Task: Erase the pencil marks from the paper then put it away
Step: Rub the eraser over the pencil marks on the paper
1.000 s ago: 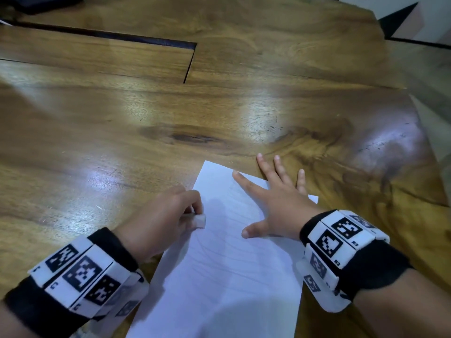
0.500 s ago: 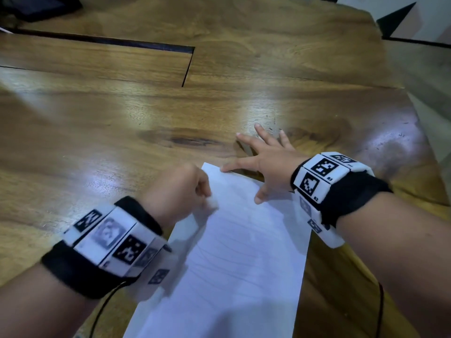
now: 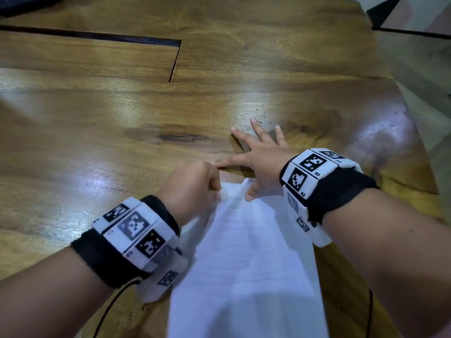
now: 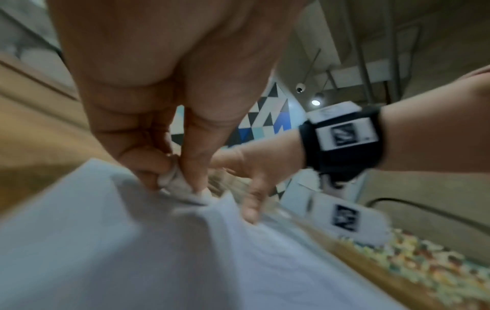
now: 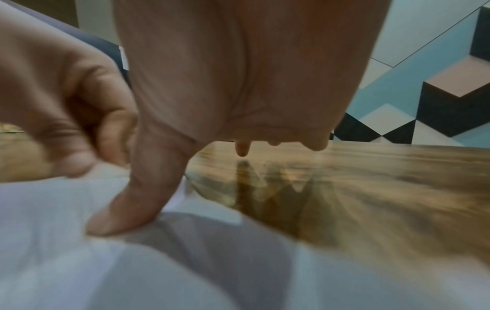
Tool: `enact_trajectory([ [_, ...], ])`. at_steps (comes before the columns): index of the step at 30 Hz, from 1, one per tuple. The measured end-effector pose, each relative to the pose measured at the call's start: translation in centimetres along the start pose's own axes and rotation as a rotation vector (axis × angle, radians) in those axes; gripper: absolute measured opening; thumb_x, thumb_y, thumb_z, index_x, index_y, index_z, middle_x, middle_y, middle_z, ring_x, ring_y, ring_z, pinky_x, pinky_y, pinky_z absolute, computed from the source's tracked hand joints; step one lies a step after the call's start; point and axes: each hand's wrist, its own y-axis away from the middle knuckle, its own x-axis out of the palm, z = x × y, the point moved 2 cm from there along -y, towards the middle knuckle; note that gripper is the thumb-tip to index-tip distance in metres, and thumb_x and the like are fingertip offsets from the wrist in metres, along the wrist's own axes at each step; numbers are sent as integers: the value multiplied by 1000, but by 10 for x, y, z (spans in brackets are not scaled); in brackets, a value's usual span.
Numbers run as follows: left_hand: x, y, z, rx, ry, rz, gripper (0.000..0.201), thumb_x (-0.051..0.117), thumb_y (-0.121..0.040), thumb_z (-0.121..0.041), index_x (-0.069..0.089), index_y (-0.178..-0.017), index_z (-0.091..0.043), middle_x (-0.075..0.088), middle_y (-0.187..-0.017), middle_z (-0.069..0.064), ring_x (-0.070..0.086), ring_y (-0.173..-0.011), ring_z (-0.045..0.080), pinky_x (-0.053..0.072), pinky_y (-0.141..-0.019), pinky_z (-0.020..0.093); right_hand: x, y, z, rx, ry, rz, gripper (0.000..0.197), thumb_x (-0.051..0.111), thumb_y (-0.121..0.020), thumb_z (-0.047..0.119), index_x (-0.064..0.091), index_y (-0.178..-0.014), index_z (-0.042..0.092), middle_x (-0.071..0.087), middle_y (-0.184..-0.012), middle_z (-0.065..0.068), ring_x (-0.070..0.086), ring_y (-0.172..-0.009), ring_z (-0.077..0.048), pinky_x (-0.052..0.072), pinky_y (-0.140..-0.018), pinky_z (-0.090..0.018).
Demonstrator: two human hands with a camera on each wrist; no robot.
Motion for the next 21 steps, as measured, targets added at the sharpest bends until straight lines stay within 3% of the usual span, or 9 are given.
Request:
enact_trajectory([
  [4, -18, -15, 4, -17, 19, -92, 8, 72, -73, -14, 65, -70, -12, 59, -64, 0, 48, -58, 10, 31, -47, 14, 0, 0, 1, 7, 22, 24, 90, 74, -74, 45, 11, -134, 67, -30, -153, 11, -39, -134, -29, -13, -108, -66],
  [7, -20, -10, 7, 5, 3, -82, 7, 72, -72, -13, 65, -70, -13, 62, -66, 0, 51, -60, 11, 31, -46, 9, 2, 0, 1, -14, -8, 8, 91, 75, -74, 40, 12, -134, 67, -32, -152, 12, -39, -134, -28, -13, -108, -65],
  [10, -15, 8, 12, -7, 15, -86, 10, 70, -73, -17, 62, -68, -16, 60, -63, -3, 47, -56, 5, 33, -46, 11, 7, -1, -1, -41, -81, -18, 93, 77, -74, 33, 15, -134, 66, -33, -151, 13, -38, -135, -27, -15, -109, -61],
  [13, 1, 29, 13, -20, 74, -3, 11, 70, -73, -25, 61, -73, -19, 60, -67, -4, 49, -59, 4, 32, -50, 15, 11, 0, -1, -103, -121, -40, 92, 76, -76, 28, 16, -132, 69, -34, -150, 15, -38, -135, -24, -16, -109, -60],
  [16, 12, 34, 17, -84, 171, 67, 8, 67, -78, -21, 59, -77, -18, 61, -77, -1, 52, -67, 8, 34, -54, 20, 7, 3, -1, -101, -55, 2, 83, 72, -79, 33, 19, -132, 68, -33, -151, 13, -38, -135, -25, -16, -109, -60],
  [21, 5, 21, 32, -51, 169, 120, 3, 58, -84, -14, 57, -85, -16, 59, -87, 1, 50, -72, 7, 33, -56, 14, 11, 9, -2, -74, 34, 25, 86, 69, -78, 46, 8, -135, 66, -38, -149, 12, -41, -133, -27, -17, -108, -62],
])
